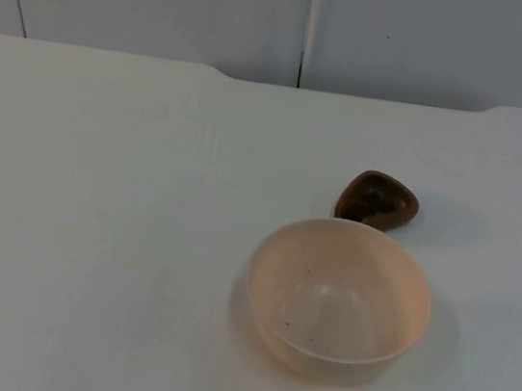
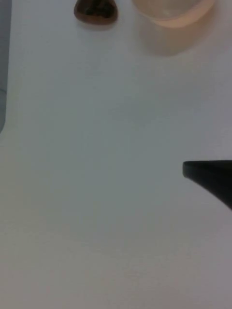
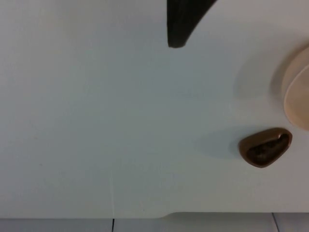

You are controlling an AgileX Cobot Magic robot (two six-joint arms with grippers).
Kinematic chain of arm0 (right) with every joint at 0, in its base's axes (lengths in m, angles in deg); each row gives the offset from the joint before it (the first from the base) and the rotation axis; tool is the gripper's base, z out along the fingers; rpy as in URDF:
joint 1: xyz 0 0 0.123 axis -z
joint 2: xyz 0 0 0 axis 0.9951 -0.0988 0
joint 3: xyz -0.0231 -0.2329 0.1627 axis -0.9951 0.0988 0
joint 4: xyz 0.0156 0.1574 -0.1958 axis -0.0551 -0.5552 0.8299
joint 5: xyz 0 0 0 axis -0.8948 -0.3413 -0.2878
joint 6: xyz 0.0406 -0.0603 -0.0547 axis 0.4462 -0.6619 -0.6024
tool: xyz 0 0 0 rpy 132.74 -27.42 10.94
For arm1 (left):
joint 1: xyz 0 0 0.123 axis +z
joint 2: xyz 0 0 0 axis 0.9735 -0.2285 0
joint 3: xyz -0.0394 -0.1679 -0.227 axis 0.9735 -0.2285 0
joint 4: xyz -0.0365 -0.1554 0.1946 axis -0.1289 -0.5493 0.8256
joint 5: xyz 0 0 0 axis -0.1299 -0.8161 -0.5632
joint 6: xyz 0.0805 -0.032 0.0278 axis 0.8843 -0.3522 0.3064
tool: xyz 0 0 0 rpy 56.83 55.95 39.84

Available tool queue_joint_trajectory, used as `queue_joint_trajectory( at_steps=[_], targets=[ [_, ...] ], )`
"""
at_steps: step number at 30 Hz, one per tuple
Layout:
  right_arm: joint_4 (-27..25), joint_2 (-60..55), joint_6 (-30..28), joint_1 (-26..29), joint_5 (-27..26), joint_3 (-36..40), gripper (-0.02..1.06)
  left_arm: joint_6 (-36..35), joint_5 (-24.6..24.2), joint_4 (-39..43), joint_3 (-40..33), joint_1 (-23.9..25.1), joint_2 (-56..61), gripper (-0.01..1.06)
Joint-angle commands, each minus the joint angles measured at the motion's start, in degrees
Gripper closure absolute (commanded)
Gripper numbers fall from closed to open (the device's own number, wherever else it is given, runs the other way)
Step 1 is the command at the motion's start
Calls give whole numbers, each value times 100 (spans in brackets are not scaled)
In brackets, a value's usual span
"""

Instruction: Pick up the bowl with the left hand and pour the coffee beans from the cup into the bowl with the right hand.

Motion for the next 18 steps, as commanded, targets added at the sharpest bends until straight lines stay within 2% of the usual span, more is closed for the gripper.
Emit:
queue_joint_trajectory(
  at_steps=[1,9,12,18],
  targets=[
    [25,18,-28,28,-50,18,-1,97,60,-184,88,17,-46,0],
    [23,18,-39,28,-50,18,-1,190,35,-287,522,17,-562,0],
    [23,18,-39,28,-50,18,-1,615,11,-524,666,17,-849,0],
    [23,18,-39,28,-50,18,-1,792,-61,-795,830,17,-1215,0]
  ],
)
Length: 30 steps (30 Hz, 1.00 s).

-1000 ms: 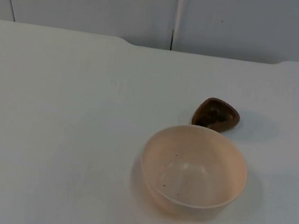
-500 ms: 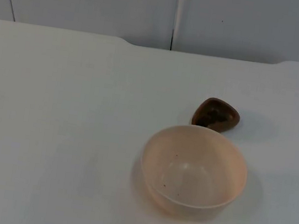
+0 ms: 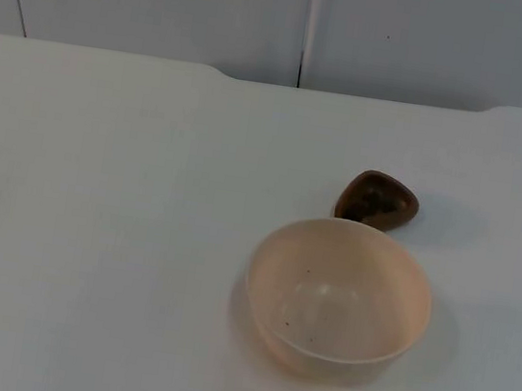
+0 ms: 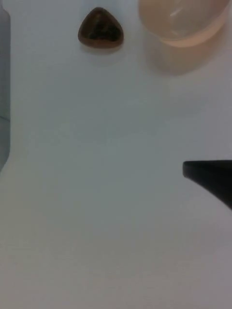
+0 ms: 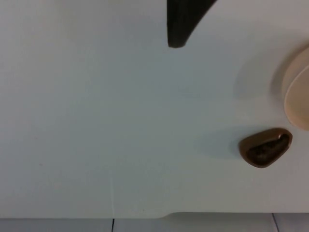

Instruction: Pick up the bowl with the left hand and pour the coffee beans from the cup into the bowl with the right hand.

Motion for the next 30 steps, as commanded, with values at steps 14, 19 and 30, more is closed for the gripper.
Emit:
queue_joint_trajectory(
  at_steps=[14,19,30],
  targets=[
    [23,18,-28,28,-50,18,-1,466,-396,-503,508,-561,-517,3],
    [23,18,-28,28,-50,18,-1,403,-267,-514,508,-1021,-746,3],
    [23,18,-40,28,-50,18,-1,234,142,-496,563,-2091,-1468,3]
  ],
)
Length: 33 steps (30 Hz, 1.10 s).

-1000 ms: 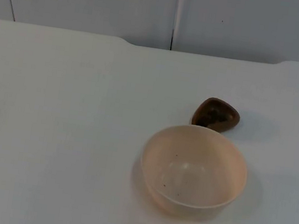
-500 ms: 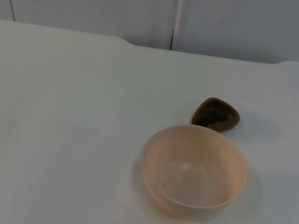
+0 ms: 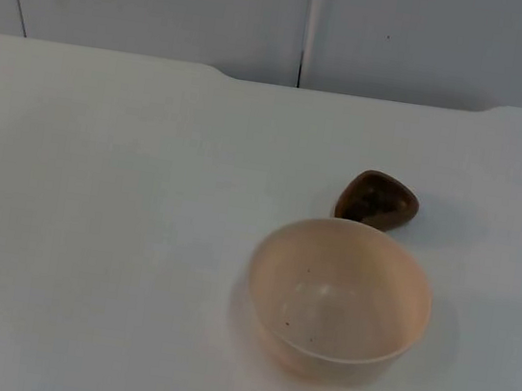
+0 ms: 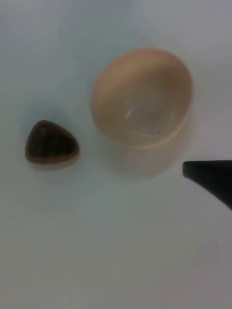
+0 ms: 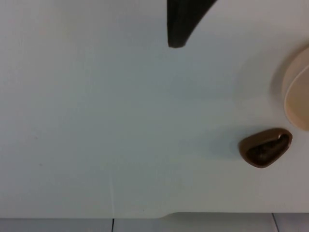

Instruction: Pick up the bowl with the left hand and pour the coffee beans from the cup into the bowl with the right hand.

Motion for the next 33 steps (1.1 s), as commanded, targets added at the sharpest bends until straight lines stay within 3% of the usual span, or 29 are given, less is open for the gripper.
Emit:
queue_joint_trajectory(
  at_steps=[1,9,24,29,33],
  targets=[
    [23,18,-40,28,-50,18,-1,-76,100,-32,113,-190,-174,3],
    [23,18,-40,28,-50,18,-1,-201,89,70,517,-588,-714,3],
    [28,18,-53,28,-50,18,-1,-1813,339,1620,852,-1467,-1802,3],
    [38,18,-64,28,-50,18,-1,-1894,419,1669,852,-1533,-1974,3],
    [42,18,-75,28,-50,18,-1,-1894,199,1705,852,-1533,-2116,3]
  ],
)
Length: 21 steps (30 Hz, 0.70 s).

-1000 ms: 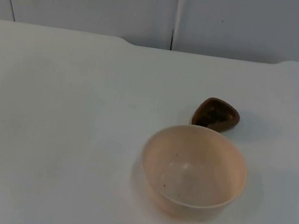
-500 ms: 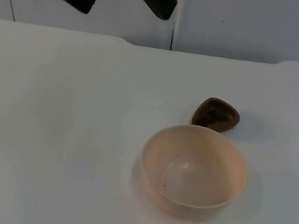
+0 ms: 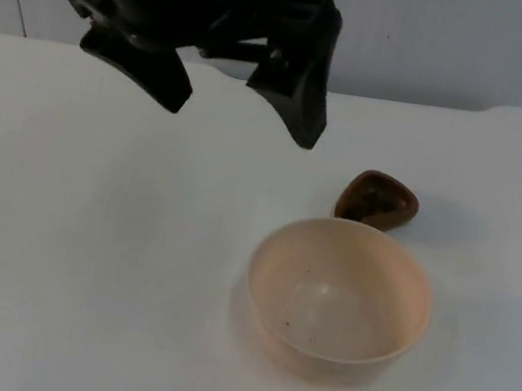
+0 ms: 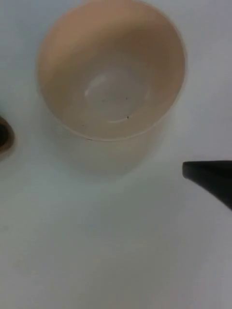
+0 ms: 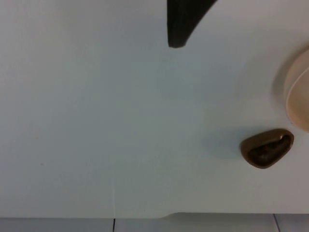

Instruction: Pick up the bowl with the left hand and pour the coffee beans from the cup into the bowl with the right hand.

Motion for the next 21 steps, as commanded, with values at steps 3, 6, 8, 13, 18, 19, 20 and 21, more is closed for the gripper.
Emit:
queue_joint_trajectory(
  at_steps=[3,6,8,13,18,19,20,21],
  targets=[
    [19,18,-83,28,-50,18,-1,-122,-103,208,47,-28,-150,3],
    [19,18,-83,28,-50,18,-1,-214,-28,302,47,-28,-213,3],
    [19,18,-83,28,-50,18,-1,-226,-52,314,47,-28,-317,3],
    [19,18,-83,28,-50,18,-1,-373,22,291,47,-28,-588,3],
    [19,18,-83,28,-50,18,-1,-549,170,301,47,-28,-814,3],
    [19,18,-83,28,-50,18,-1,-606,198,301,47,-28,-866,3],
    [19,18,-83,28,-50,18,-1,-606,198,301,47,-28,-866,3],
    [19,18,-83,28,-50,18,-1,-619,237,289,47,-28,-926,3]
  ],
)
